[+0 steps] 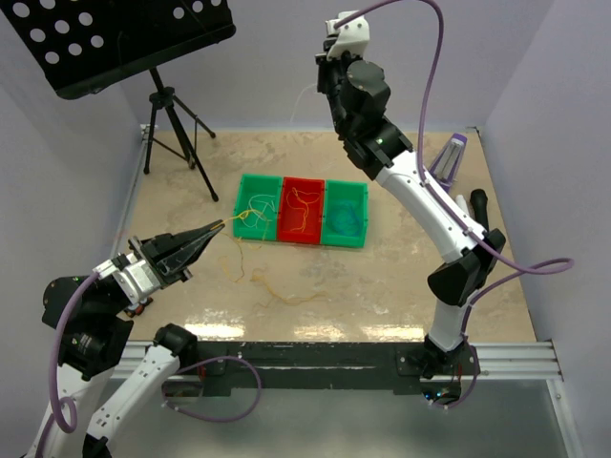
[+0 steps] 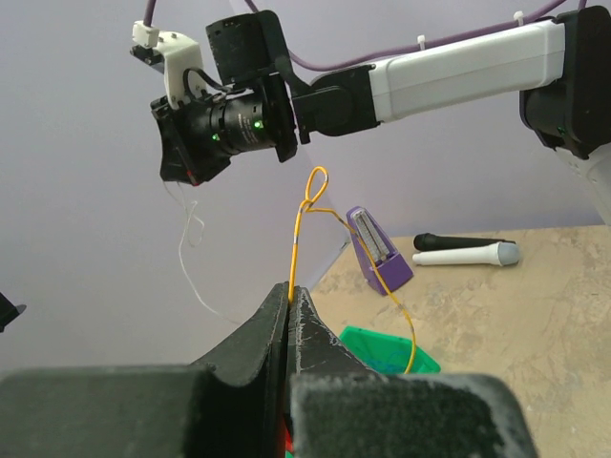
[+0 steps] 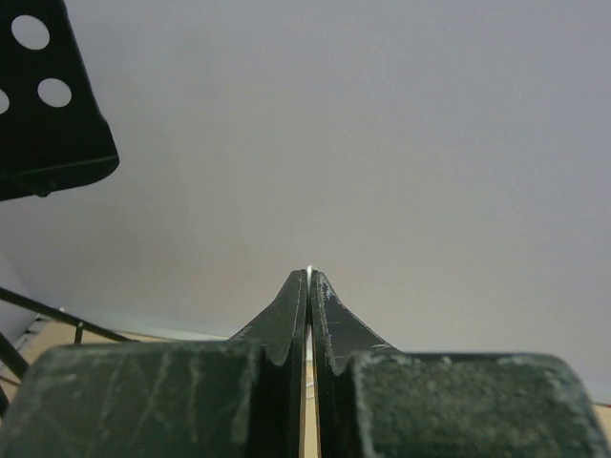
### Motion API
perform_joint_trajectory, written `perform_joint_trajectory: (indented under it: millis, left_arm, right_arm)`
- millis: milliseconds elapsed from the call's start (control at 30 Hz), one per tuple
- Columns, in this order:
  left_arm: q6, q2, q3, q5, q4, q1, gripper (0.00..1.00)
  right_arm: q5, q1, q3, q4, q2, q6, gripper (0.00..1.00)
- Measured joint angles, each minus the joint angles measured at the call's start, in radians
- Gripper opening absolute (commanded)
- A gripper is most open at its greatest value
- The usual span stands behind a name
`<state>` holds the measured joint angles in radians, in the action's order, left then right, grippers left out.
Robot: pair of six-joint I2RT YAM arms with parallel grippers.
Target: Untangle the cables
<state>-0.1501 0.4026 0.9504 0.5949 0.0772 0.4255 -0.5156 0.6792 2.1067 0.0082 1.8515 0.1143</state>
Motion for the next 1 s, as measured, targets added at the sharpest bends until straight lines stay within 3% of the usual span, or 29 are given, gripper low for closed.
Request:
perform_joint_trajectory:
  millis: [300, 700, 1000]
  left_arm:
    - [0.000, 0.000, 0.000, 0.000, 0.009, 0.000, 0.00]
    - [-0.018, 0.000, 0.000, 0.001, 0.022, 0.000, 0.00]
    - [-0.019, -0.006, 0.000, 0.003, 0.020, 0.000, 0.00]
  right_arm:
    - [-0.004, -0.001, 0.013, -0.027, -0.006, 0.008, 0.00]
    - [0.304, -0.002, 0.179, 0.008, 0.039, -0.222, 0.00]
    - [0.413, 0.008, 0.021, 0.080, 0.040, -0.324, 0.00]
